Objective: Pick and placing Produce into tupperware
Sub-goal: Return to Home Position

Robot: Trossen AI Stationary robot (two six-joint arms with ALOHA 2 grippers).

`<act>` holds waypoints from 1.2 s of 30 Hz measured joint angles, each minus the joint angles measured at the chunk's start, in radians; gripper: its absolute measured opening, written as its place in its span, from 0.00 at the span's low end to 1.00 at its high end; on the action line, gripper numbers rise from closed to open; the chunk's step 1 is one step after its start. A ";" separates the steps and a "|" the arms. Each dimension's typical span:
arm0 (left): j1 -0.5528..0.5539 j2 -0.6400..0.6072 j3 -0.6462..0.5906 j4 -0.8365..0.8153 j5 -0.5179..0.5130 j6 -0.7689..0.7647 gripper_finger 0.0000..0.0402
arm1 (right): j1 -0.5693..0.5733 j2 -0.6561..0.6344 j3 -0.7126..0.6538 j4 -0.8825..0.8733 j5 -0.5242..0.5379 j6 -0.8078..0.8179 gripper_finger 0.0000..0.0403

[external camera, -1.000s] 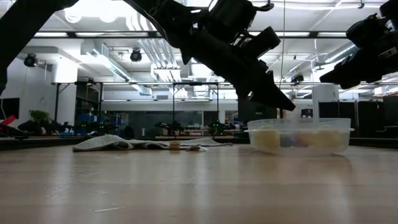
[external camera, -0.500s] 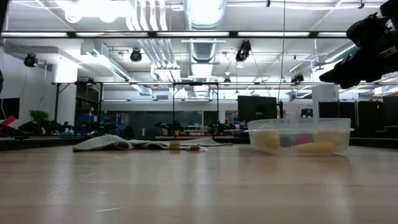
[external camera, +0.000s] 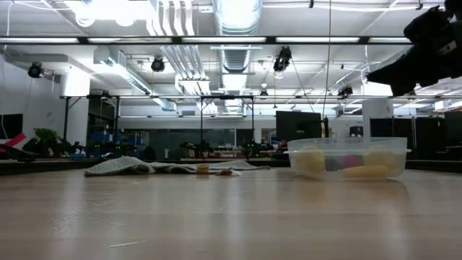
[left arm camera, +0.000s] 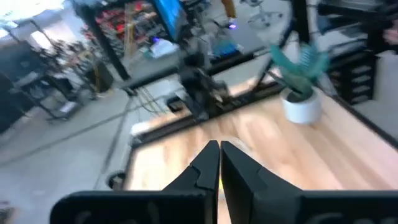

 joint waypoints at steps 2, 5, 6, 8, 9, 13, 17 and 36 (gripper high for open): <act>-0.023 -0.088 -0.114 0.014 -0.006 -0.057 0.00 | 0.000 0.000 0.000 0.028 0.000 -0.002 0.02; -0.024 -0.208 -0.304 0.132 -0.007 -0.108 0.00 | 0.000 0.000 0.000 0.047 0.000 -0.011 0.02; -0.024 -0.241 -0.371 0.199 0.013 -0.108 0.00 | 0.000 0.000 0.000 0.048 0.001 -0.016 0.02; -0.024 -0.298 -0.493 0.328 0.065 -0.106 0.00 | 0.000 0.000 0.000 0.049 0.008 -0.018 0.02; -0.022 -0.323 -0.554 0.393 0.077 -0.097 0.00 | 0.000 0.000 0.000 0.049 0.009 -0.018 0.02; 0.041 -0.378 -0.760 0.671 0.072 -0.043 0.00 | 0.000 0.000 0.000 0.049 0.009 -0.019 0.02; 0.201 -0.381 -0.853 0.829 0.146 -0.032 0.00 | 0.000 0.000 0.000 0.049 0.009 -0.025 0.02; 0.389 -0.711 -0.916 0.523 0.278 -0.221 0.00 | 0.000 0.000 0.000 0.047 0.009 -0.017 0.02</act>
